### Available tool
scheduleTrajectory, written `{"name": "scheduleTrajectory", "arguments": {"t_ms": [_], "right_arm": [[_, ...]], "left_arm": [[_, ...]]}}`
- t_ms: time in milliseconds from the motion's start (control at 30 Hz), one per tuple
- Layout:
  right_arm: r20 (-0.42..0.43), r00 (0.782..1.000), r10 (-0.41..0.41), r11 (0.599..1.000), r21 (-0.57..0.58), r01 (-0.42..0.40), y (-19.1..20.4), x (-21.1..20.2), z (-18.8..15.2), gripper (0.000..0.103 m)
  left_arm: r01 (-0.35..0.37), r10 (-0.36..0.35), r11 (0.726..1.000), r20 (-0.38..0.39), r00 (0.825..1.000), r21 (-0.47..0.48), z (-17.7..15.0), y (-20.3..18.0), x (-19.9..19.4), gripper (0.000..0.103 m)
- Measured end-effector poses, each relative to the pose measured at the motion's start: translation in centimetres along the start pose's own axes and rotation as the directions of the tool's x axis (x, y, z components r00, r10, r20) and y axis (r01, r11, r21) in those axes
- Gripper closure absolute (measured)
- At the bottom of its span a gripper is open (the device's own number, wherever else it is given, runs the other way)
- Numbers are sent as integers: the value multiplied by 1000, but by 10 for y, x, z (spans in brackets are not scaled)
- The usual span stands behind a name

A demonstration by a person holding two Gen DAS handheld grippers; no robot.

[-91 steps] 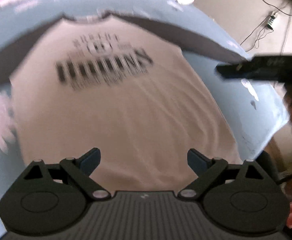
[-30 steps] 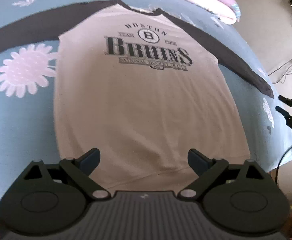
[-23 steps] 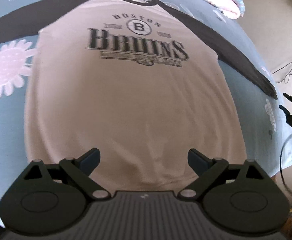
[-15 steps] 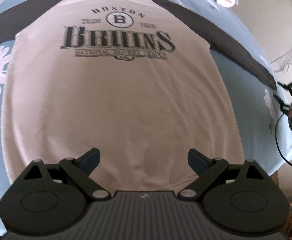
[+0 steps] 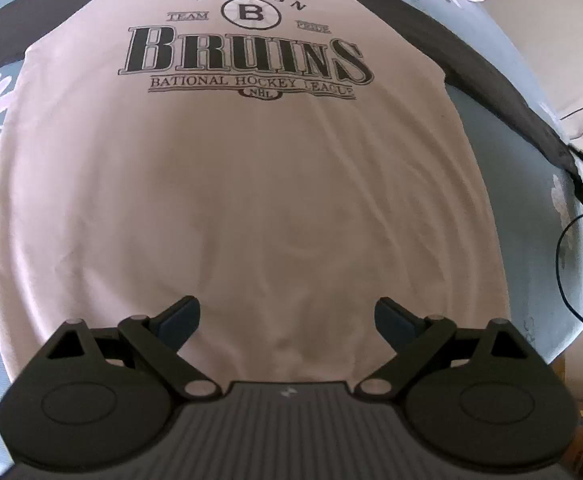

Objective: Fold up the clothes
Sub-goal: 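Move the right tool to a black sleeve cuff and close on it, then lift the black sleeve with the right tool and fold it across the shirt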

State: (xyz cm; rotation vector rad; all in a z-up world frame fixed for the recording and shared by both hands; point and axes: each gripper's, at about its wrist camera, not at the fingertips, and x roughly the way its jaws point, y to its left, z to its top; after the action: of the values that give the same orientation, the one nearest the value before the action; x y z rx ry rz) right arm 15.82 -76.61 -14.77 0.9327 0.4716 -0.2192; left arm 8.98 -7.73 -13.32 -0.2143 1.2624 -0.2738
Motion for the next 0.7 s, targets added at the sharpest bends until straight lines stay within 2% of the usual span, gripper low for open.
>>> {"name": "scheduleTrajectory", "arguments": {"t_ms": [33, 100, 200, 367, 533, 700], "right_arm": [[-7, 1000, -20, 1000, -10, 20, 0, 1, 0, 80], [-13, 999, -31, 999, -5, 31, -2, 0, 0, 88], [-15, 999, -52, 998, -42, 51, 9, -4, 1, 90], [-15, 996, -83, 988, -129, 80, 52, -11, 7, 90], [-37, 996, -82, 964, -257, 70, 124, -21, 10, 90], [-69, 996, -61, 920, -391, 29, 207, -26, -5, 90]], "left_arm": [[-3, 3, 1000, -2, 1000, -4, 0, 1, 1, 9], [0, 0, 1000, 1, 1000, -6, 1, 1, 0, 9], [4, -4, 1000, 12, 1000, -4, 1, 2, -3, 9], [20, -19, 999, 35, 999, -36, 0, 14, -11, 9], [48, -45, 997, 66, 997, -58, -3, 25, -24, 9], [74, -66, 994, 103, 993, -80, -6, 40, -37, 9]]}}
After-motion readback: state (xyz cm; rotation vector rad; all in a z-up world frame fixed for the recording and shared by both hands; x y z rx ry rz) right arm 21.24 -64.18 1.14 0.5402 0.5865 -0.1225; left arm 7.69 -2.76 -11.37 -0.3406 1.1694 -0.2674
